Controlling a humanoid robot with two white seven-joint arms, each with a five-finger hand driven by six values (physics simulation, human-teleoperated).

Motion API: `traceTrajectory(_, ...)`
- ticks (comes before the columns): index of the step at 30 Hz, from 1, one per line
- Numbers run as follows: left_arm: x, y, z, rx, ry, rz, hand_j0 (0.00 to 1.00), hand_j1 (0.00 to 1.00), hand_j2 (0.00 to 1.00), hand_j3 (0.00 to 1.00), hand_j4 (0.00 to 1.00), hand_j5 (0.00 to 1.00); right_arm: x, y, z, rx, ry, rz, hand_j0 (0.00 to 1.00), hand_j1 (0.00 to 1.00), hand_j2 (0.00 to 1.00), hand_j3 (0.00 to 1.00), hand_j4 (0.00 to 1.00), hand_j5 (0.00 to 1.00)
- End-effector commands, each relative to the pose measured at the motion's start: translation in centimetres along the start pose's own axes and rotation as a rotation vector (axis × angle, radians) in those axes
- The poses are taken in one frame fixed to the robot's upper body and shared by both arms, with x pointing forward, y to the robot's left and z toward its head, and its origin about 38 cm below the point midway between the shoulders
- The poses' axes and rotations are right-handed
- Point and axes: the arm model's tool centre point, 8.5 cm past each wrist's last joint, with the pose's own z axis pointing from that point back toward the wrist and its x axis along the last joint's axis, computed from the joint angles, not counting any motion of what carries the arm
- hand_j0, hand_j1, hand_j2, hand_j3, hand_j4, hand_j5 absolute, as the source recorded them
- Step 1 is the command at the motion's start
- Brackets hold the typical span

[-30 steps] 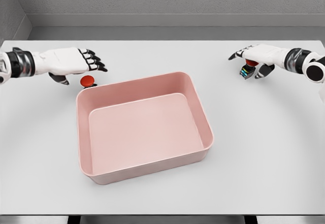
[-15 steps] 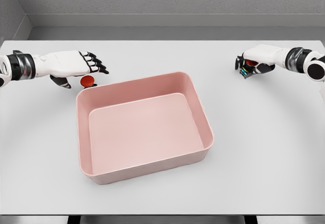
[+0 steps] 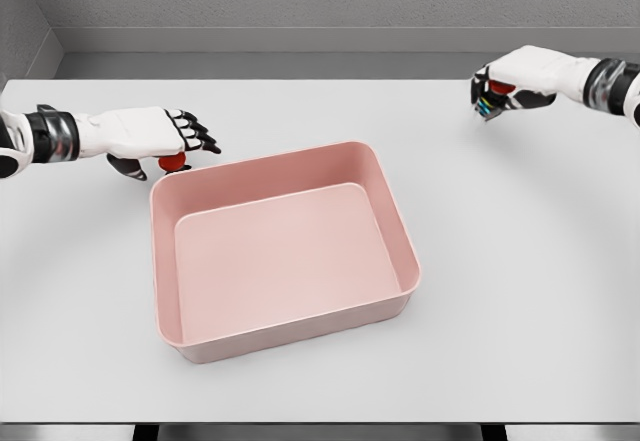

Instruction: Put the industrial switch in the basket with both arms

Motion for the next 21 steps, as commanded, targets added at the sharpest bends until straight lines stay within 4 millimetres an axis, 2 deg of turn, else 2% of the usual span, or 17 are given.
traceTrajectory(1, 0.3, -0.1, -0.4, -0.002, -0.011, 0.002, 1.0, 1.0, 1.0, 1.0, 1.0, 1.0, 0.0, -1.3, 1.1, -0.036, -0.007, 0.021, 0.5, 0.5, 0.5, 0.5, 0.5, 0.5)
traceTrajectory(3, 0.5, 0.1, -0.8, 0.003, -0.018, 0.002, 1.0, 1.0, 1.0, 1.0, 1.0, 1.0, 0.7, -3.1, 2.4, -0.077, -0.035, 0.065, 0.5, 0.5, 0.5, 0.5, 0.5, 0.5)
traceTrajectory(6, 0.5, 0.1, -0.8, 0.004, -0.019, 0.0, 1.0, 1.0, 1.0, 1.0, 1.0, 1.0, 2.0, -4.4, 3.6, -0.112, -0.083, 0.107, 0.5, 0.5, 0.5, 0.5, 0.5, 0.5)
traceTrajectory(8, 0.5, 0.0, -0.7, 0.002, -0.019, 0.001, 1.0, 1.0, 1.0, 1.0, 1.0, 1.0, 3.1, -4.5, 4.0, -0.117, -0.116, 0.126, 0.5, 0.5, 0.5, 0.5, 0.5, 0.5)
traceTrajectory(12, 0.4, 0.0, -0.7, 0.001, -0.016, 0.001, 0.85, 0.85, 0.85, 0.85, 0.85, 0.85, 5.2, -5.2, 4.7, -0.159, -0.174, 0.18, 0.5, 0.5, 0.5, 0.5, 0.5, 0.5)
traceTrajectory(13, 0.5, 0.0, -0.7, 0.003, -0.017, 0.001, 0.84, 0.84, 0.84, 0.84, 0.84, 0.84, 5.8, -5.2, 5.0, -0.167, -0.196, 0.181, 0.5, 0.5, 0.5, 0.5, 0.5, 0.5)
traceTrajectory(21, 0.5, 0.0, -0.7, 0.003, -0.017, 0.001, 0.75, 0.75, 0.75, 0.75, 0.75, 0.75, 7.4, -4.7, 5.3, -0.181, -0.244, 0.193, 0.48, 0.48, 0.48, 0.48, 0.48, 0.48)
